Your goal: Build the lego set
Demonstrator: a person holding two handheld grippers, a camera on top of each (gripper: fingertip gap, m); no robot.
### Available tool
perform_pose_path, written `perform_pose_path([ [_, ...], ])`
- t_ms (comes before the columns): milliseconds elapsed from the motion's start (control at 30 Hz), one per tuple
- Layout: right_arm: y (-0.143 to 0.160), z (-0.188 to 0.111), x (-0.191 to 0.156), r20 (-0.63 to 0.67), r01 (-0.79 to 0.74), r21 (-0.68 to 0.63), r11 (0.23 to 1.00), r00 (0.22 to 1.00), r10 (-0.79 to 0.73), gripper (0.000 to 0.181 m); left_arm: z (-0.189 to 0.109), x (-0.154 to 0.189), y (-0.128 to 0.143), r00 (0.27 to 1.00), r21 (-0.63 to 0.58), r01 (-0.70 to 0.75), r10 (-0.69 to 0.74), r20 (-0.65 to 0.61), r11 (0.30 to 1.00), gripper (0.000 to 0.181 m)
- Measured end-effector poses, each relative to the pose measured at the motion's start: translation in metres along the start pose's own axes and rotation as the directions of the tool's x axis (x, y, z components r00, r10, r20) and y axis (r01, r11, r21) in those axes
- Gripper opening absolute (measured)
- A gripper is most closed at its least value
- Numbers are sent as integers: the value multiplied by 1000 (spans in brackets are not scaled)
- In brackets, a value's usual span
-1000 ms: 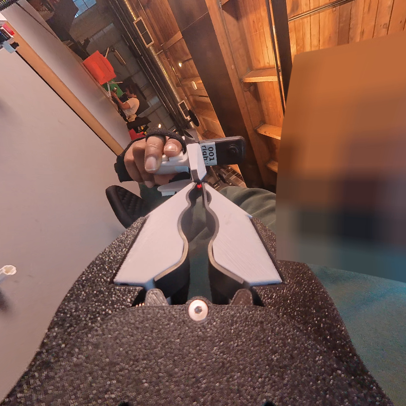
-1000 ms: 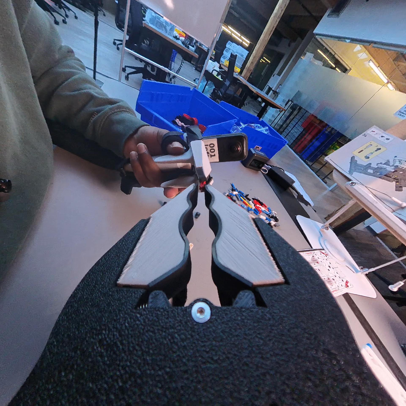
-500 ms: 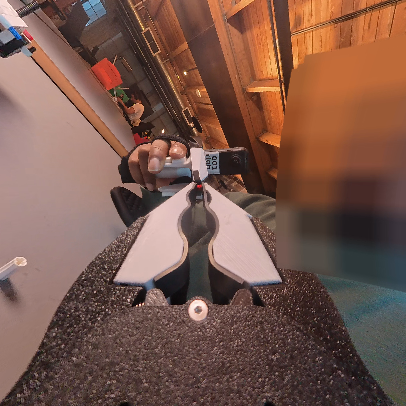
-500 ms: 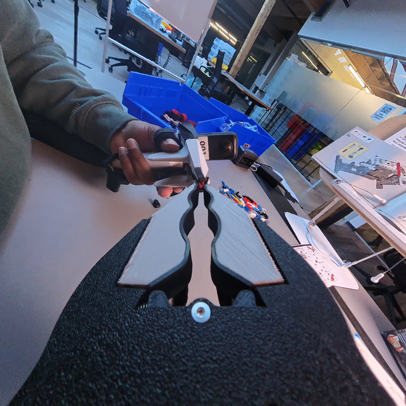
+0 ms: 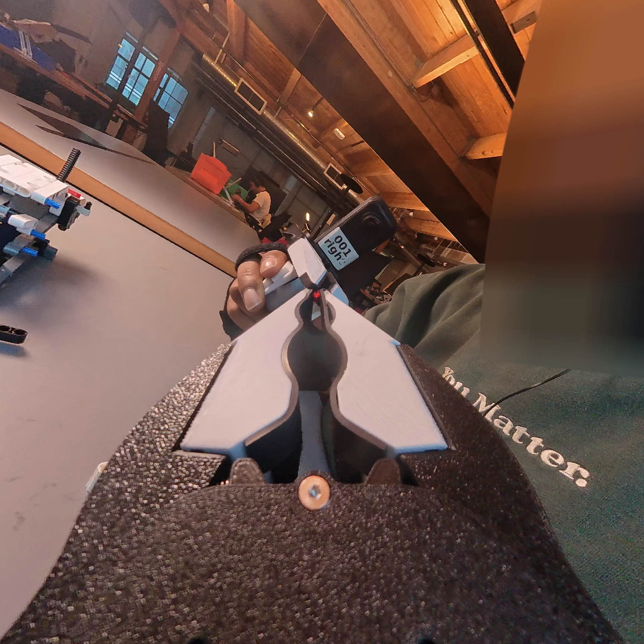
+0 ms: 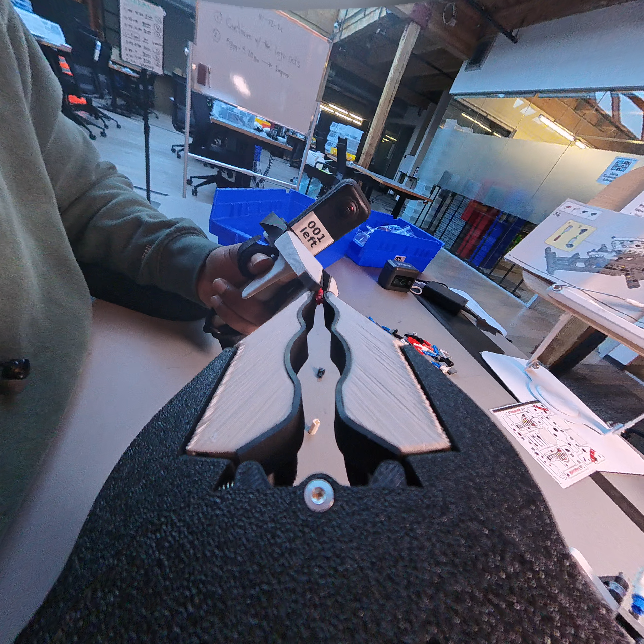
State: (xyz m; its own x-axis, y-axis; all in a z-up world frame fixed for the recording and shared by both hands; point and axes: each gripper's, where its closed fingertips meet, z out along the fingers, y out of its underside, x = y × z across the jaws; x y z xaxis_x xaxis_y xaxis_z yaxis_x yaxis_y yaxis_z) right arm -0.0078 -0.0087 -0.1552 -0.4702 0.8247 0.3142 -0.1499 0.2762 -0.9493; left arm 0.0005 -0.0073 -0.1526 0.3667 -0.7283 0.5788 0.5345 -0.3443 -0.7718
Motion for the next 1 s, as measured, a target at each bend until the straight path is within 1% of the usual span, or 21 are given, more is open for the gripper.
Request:
perform_pose_path([
  [67,-1,0,0,-10,5,8,1000,1000,-5,4,0,1,-1,1000,11,9,-9,-10,1000,3],
  [200,3,0,3,-13,-9,-1,1000,1000,9,3,0,-3,-2,997,25,71,-70,-12,997,4],
  [233,5,0,4,-6,-21,-5,1000,1000,21,3,-1,-5,-3,997,27,81,-81,-9,996,10],
  [267,7,-1,6,-3,-34,-9,999,999,34,3,-4,-8,-6,997,30,80,-80,1,996,21],
  [300,8,-3,10,-8,-46,-9,999,999,46,3,-9,-12,-9,998,25,58,-59,31,998,26],
  [333,10,-6,15,-13,-60,-9,998,998,60,3,-16,-21,-10,995,-2,13,-13,94,1000,28],
  [367,12,-10,21,-19,-76,-15,997,997,76,3,-24,-34,-6,981,-70,-41,53,184,997,28],
  [400,16,-14,28,-30,-91,-23,996,995,90,3,-34,-50,3,951,-174,-88,135,277,981,29],
  [433,21,-18,34,-43,-105,-34,994,994,104,3,-45,-66,14,904,-291,-128,232,358,948,29],
  [467,27,-22,39,-49,-123,-49,991,992,120,3,-55,-80,25,848,-402,-157,332,414,902,29],
  [500,33,-24,43,-56,-138,-63,988,989,135,3,-63,-90,35,799,-498,-167,413,437,851,29],
  [533,39,-26,44,-57,-149,-75,986,988,145,3,-67,-98,43,766,-568,-165,467,441,807,29],
  [600,49,-25,43,-46,-168,-111,980,985,163,3,-69,-108,59,739,-659,-137,519,430,740,28],
  [667,61,-22,36,-21,-163,-169,972,987,162,3,-68,-115,72,727,-719,-118,553,407,685,25],
  [733,73,-19,29,3,-158,-228,961,987,163,3,-66,-119,79,728,-753,-107,567,385,649,21],
  [867,87,-15,20,27,-153,-296,943,985,169,4,-59,-124,88,735,-788,-99,578,354,608,17],
  [1000,91,-15,21,24,-158,-314,936,984,174,4,-55,-128,91,719,-816,-114,614,326,567,7],
])
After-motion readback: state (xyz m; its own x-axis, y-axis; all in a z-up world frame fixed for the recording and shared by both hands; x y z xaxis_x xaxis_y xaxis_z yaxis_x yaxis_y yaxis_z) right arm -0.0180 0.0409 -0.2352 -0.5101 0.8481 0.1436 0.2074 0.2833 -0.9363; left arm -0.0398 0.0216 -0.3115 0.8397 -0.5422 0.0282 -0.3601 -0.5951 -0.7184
